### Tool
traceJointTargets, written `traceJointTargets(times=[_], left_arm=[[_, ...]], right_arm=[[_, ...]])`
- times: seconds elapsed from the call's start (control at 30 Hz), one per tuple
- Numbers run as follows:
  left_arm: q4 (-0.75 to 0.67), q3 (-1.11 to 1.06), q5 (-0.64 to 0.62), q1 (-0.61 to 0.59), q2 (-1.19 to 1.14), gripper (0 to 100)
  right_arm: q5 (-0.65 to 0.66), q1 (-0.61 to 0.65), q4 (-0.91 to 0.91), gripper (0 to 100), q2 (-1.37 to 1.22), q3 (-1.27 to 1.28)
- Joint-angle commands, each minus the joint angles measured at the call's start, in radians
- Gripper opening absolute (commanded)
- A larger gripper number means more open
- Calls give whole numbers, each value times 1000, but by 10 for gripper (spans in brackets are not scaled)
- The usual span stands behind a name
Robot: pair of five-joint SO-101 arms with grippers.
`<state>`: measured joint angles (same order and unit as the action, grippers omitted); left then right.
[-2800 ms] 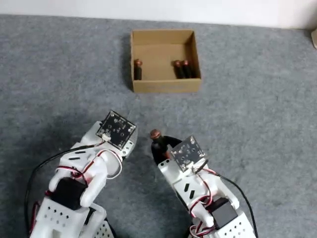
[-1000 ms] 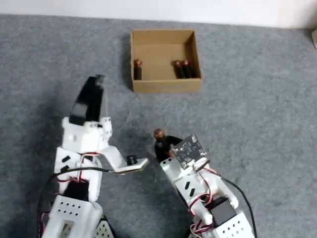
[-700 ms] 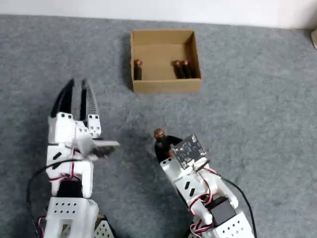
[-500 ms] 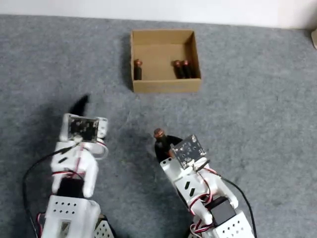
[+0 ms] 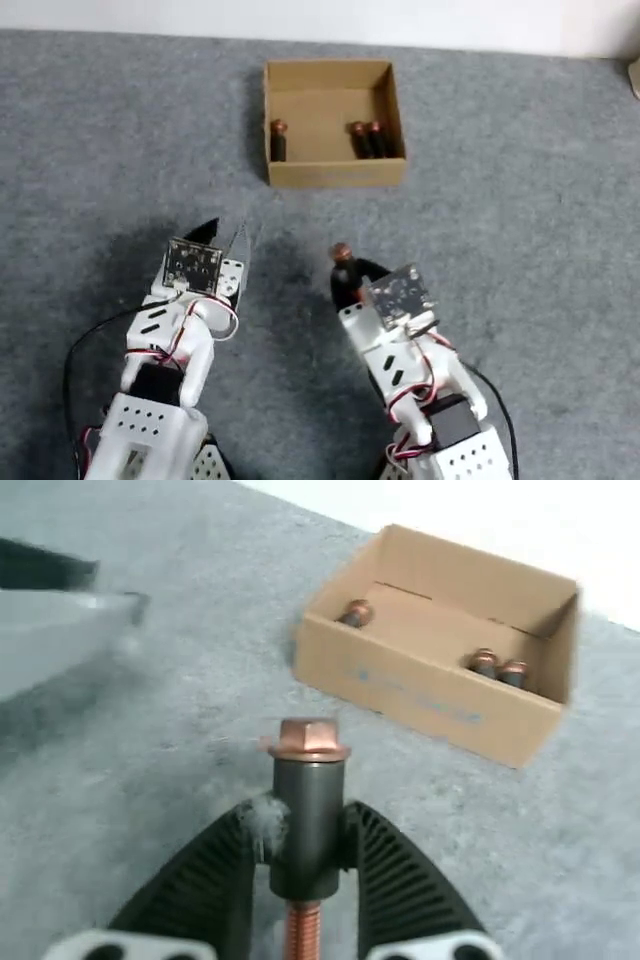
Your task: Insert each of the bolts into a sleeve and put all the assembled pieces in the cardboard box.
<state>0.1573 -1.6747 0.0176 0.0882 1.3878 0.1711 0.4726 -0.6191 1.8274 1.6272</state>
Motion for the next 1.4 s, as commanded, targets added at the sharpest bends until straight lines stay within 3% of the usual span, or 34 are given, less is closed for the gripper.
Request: traceJointTargets(times=[0.0, 0.2, 0.53, 0.77, 1.07, 1.37], left_arm=[[2, 1, -9, -13, 5, 120], [2, 1, -9, -13, 5, 120], [2, 1, -9, -15, 5, 120], [2, 1, -9, -15, 5, 120], [2, 10, -9, -13, -1, 120], [2, 10, -9, -13, 1, 120]], right_arm=[[12, -56, 56, 5, -25, -145], [135, -79, 59, 5, -441, -545], [140, -251, 88, 5, -1532, -1508], [140, -277, 87, 5, -2166, -1994], [140, -272, 87, 5, -2652, -2399], [141, -272, 87, 7, -2862, -2638]])
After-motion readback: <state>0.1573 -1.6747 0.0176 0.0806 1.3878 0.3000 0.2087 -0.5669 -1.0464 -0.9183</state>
